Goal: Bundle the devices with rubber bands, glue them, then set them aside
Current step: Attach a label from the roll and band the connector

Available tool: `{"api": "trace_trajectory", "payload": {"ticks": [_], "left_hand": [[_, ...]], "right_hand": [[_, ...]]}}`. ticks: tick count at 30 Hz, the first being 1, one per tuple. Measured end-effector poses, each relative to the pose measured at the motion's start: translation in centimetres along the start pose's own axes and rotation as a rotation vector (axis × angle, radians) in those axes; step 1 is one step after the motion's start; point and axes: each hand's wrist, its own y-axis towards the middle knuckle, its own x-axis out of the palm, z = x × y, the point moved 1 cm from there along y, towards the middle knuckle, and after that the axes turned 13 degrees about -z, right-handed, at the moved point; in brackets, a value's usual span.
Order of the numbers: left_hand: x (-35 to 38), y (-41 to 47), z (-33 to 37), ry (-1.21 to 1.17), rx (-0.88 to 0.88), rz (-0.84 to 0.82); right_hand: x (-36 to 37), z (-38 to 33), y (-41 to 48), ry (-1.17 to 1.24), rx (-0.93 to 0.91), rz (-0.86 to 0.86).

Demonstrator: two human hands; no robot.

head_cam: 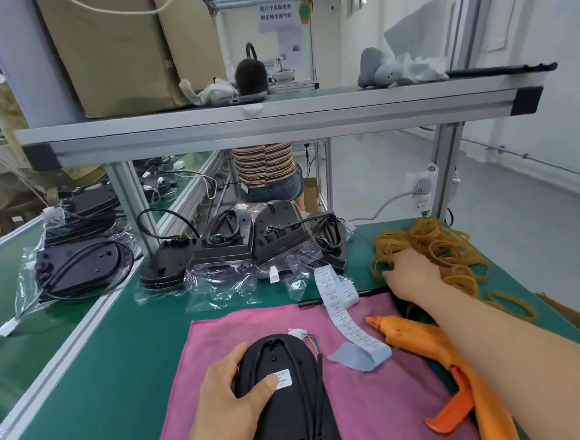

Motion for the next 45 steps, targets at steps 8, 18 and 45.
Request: {"api": "trace_trajectory", "payload": {"ticks": [8,18,45], "left_hand": [[-1.5,0.8,4.2,0.148,0.139,0.067],[-1.5,2.5,11.7,-0.277,0.269,-0.107],[-6.7,0.7,2.4,-1.071,0.191,-0.522]], "right_hand": [[-2.5,-1.4,-3.2,0.403,-0.276,0.268],[-2.2,-10.1,-13.6,1.31,-0.721,-0.667],[3.0,-9.3,-10.5,0.267,-0.391,-0.33]]}}
